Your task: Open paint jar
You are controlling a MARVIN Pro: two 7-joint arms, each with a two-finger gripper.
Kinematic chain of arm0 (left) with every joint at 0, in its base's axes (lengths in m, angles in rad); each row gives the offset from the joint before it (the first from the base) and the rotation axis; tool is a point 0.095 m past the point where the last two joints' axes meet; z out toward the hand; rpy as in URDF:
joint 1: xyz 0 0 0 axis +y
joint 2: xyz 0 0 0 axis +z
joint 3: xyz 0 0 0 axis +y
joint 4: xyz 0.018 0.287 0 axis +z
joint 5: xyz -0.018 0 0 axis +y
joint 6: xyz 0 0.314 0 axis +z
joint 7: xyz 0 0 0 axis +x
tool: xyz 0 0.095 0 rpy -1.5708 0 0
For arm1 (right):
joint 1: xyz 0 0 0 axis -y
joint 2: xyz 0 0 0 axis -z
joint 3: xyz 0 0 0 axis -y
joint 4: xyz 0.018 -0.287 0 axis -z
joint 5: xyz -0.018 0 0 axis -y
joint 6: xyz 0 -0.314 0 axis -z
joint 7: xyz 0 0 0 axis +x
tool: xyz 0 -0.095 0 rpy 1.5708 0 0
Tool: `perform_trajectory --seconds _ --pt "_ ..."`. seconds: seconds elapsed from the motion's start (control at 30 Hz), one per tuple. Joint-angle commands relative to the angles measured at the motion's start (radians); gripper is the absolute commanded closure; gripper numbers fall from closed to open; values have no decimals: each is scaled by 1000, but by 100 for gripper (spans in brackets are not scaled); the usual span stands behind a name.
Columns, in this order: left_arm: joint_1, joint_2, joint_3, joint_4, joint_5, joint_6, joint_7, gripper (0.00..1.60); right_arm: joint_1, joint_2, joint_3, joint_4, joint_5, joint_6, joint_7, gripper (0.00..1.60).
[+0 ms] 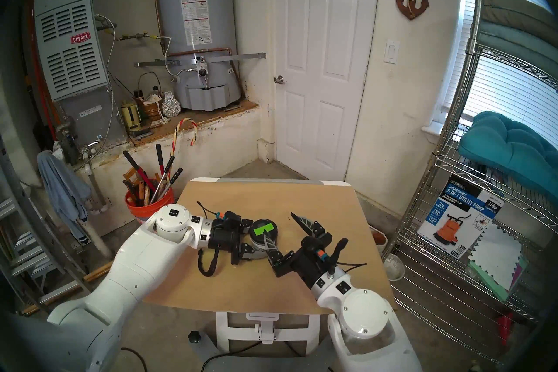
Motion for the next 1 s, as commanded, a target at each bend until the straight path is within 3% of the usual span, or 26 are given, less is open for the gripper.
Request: perform_trajectory --seconds 0.0,0.23,0.97 --pt "-7 0 -1 -10 1 8 1 160 1 7 1 -51 48 34 44 0" --pt "-6 0 2 -13 0 10 -6 160 -1 24 -9 -55 38 46 71 0" --pt "24 6 -8 -46 -6 18 -9 160 41 -6 -43 7 -12 24 34 0"
